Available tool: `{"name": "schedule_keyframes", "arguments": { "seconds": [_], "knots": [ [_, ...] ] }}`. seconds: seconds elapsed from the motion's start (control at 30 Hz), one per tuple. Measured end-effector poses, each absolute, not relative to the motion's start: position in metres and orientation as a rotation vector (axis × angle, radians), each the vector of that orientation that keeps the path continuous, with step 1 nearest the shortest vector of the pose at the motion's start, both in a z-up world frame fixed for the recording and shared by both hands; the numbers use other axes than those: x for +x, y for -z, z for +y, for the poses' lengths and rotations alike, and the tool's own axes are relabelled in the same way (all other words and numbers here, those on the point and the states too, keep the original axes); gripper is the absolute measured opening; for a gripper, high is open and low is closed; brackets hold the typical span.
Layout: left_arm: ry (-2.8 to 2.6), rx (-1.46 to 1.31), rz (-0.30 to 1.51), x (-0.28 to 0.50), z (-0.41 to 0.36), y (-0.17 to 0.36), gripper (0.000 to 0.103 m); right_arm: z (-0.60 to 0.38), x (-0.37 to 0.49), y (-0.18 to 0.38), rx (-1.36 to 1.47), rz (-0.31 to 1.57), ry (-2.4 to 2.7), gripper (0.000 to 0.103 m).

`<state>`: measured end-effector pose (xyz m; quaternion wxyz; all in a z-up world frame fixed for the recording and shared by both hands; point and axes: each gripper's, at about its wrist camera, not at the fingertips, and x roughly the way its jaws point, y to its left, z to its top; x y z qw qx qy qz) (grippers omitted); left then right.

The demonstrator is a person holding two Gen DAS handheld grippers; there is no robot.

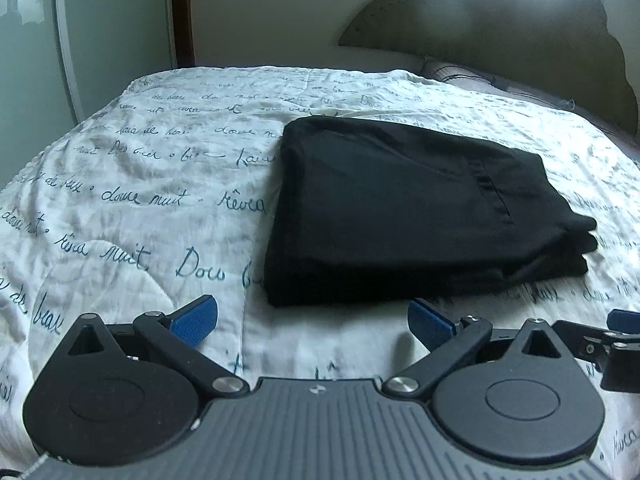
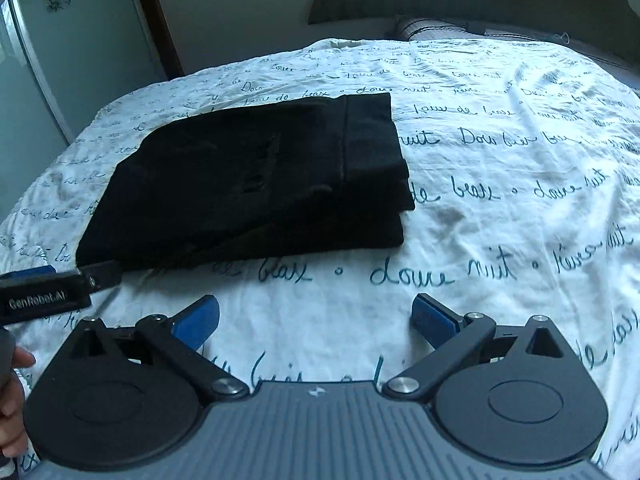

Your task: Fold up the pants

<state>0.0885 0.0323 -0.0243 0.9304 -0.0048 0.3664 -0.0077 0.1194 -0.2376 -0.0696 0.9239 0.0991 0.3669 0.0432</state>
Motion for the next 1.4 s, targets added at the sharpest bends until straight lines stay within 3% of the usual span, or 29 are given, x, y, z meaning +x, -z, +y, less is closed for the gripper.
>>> {"name": "schedule_keyframes", "arguments": {
  "seconds": [1.4],
  "knots": [
    [-0.017, 0.037, 0.700, 0.043, 0.031, 0.047, 0.103, -0.212, 0.087, 0.089, 0.064, 0.672, -0.051, 0.103]
  ]
}}
